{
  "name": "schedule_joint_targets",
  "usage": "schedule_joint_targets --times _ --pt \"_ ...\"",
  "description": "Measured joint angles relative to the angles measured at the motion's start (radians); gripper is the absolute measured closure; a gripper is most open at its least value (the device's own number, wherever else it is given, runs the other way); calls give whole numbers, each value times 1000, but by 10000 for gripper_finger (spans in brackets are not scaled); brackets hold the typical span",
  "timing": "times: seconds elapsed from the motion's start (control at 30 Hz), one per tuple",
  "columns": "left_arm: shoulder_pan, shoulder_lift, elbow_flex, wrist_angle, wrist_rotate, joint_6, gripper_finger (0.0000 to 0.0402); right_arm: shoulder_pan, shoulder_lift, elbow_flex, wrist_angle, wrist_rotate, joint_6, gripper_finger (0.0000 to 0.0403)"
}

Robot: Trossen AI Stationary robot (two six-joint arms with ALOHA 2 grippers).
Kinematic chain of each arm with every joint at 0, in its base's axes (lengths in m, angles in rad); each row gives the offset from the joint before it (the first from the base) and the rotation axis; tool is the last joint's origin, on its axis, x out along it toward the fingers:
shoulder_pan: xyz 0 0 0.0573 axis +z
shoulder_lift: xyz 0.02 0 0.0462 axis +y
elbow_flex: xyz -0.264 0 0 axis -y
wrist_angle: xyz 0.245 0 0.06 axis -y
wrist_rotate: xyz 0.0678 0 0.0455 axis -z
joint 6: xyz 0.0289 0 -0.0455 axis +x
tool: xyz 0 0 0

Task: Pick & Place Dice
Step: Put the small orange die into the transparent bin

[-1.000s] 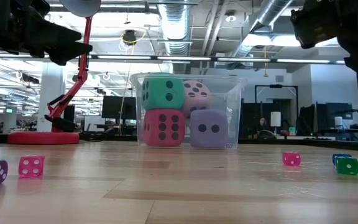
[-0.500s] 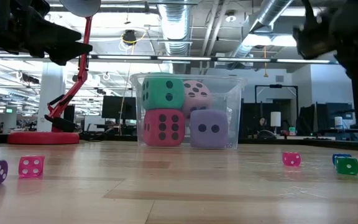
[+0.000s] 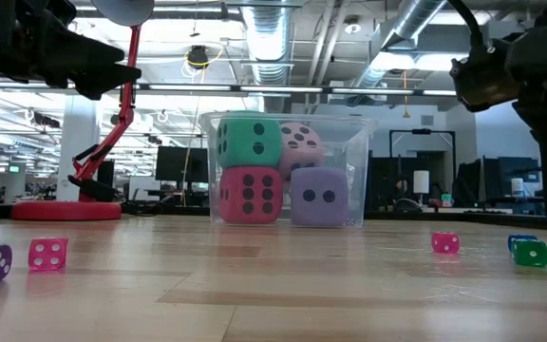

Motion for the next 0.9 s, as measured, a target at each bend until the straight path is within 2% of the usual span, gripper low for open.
schedule_joint_targets --times 0.7,0.9 --pt "0 0 0 0 0 0 128 10 27 -4 13 33 -5 262" --pt "0 0 0 -1 3 0 128 14 93 2 26 -24 -28 262"
